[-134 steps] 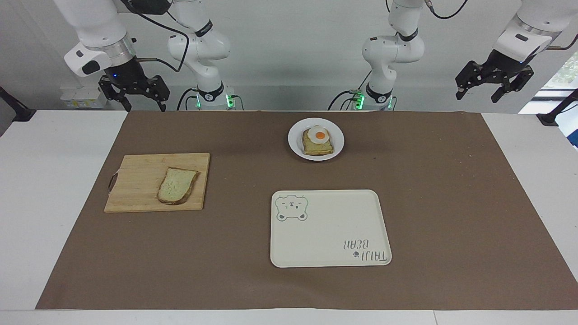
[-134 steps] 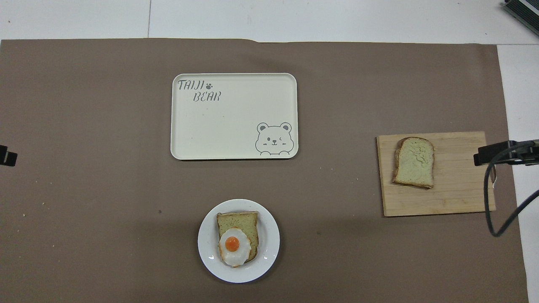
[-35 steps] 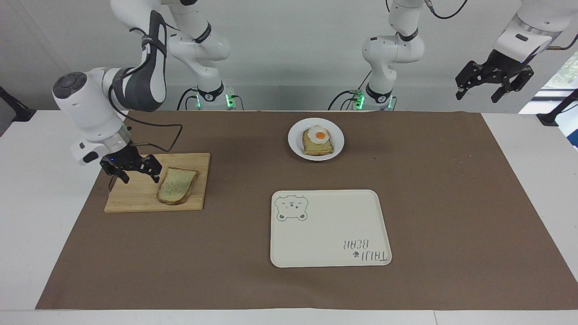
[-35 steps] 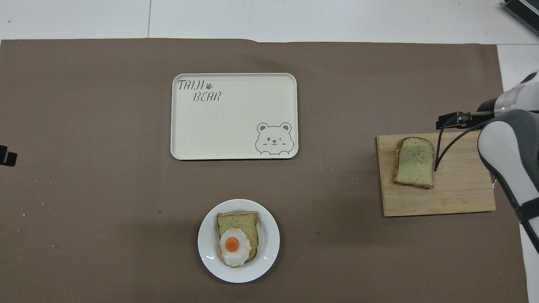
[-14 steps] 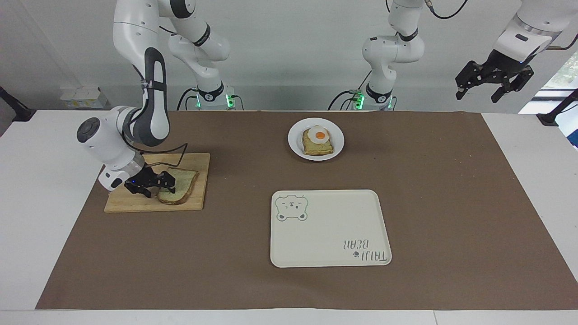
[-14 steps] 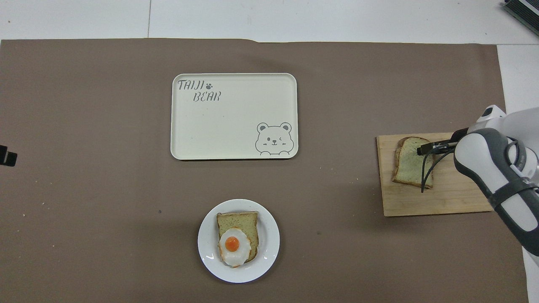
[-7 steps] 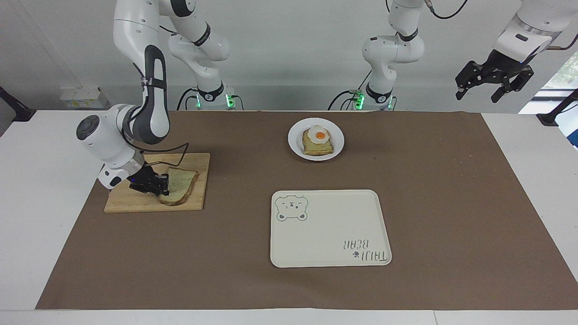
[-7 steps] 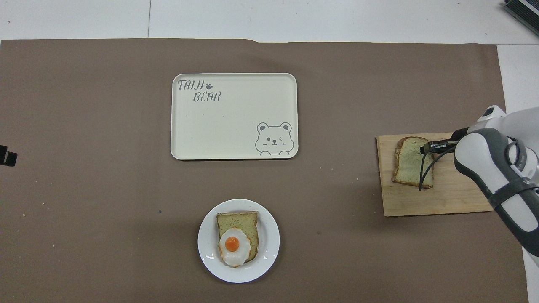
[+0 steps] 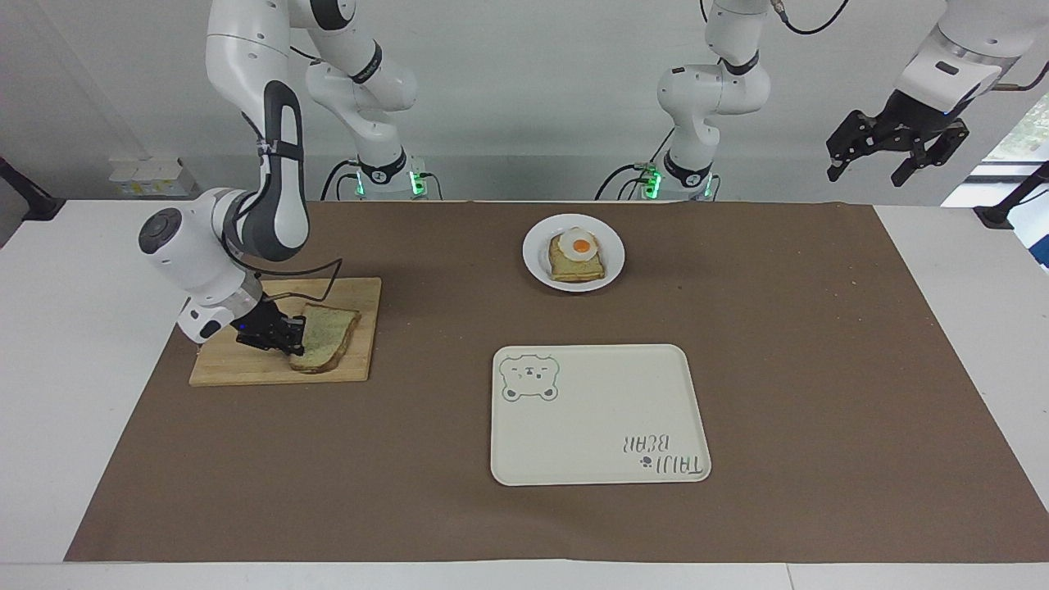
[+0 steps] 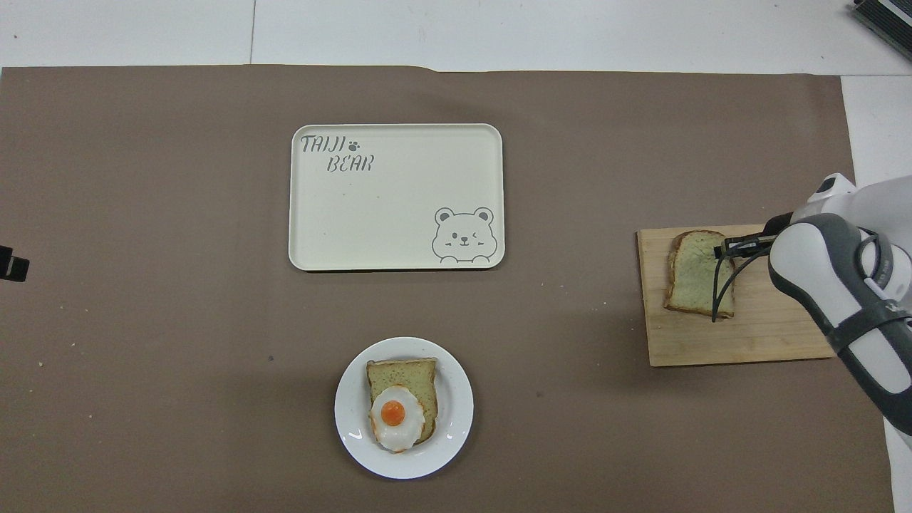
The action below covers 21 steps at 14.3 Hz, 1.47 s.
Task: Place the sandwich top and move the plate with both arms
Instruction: 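Close the right gripper on the bread slice's edge, then lift the bread slice and carry it toward the white plate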
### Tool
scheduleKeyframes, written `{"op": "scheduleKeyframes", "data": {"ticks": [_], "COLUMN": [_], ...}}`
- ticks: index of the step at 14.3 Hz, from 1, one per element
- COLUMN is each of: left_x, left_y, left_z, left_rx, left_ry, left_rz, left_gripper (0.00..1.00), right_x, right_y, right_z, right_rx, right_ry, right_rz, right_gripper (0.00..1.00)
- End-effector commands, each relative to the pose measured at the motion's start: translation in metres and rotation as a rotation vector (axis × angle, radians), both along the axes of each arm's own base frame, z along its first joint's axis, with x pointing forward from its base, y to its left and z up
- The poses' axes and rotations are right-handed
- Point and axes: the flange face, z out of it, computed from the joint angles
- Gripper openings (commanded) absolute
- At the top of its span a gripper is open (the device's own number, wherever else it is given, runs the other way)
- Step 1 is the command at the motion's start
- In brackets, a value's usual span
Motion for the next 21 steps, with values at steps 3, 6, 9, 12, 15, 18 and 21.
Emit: {"op": "scheduleKeyframes", "data": {"ticks": [3, 6, 9, 12, 15, 18, 21], "left_x": [-0.006, -0.006, -0.006, -0.008, -0.012, -0.012, -0.013], "left_y": [0.001, 0.001, 0.001, 0.001, 0.003, 0.002, 0.002], "left_z": [0.004, 0.004, 0.004, 0.004, 0.002, 0.004, 0.003], "left_rx": [0.012, 0.012, 0.012, 0.012, 0.013, 0.011, 0.011], "left_ry": [0.004, 0.004, 0.004, 0.012, 0.042, 0.035, 0.039], "left_rz": [0.002, 0.0, 0.002, 0.003, 0.011, 0.003, 0.003], "left_gripper": [1.0, 1.0, 1.0, 1.0, 1.0, 1.0, 1.0], "right_x": [0.007, 0.005, 0.0, -0.001, -0.006, -0.006, -0.01], "right_y": [0.011, 0.016, 0.031, 0.045, 0.069, 0.118, 0.185], "right_z": [0.045, 0.073, 0.098, 0.123, 0.131, 0.132, 0.133], "right_rx": [0.007, 0.021, 0.037, 0.08, 0.136, 0.143, 0.132], "right_ry": [0.017, 0.023, 0.031, 0.091, 0.13, 0.162, 0.185], "right_rz": [0.043, 0.061, 0.092, 0.126, 0.114, 0.136, 0.148], "right_gripper": [0.0, 0.0, 0.0, 0.0, 0.0, 0.0, 0.0]}}
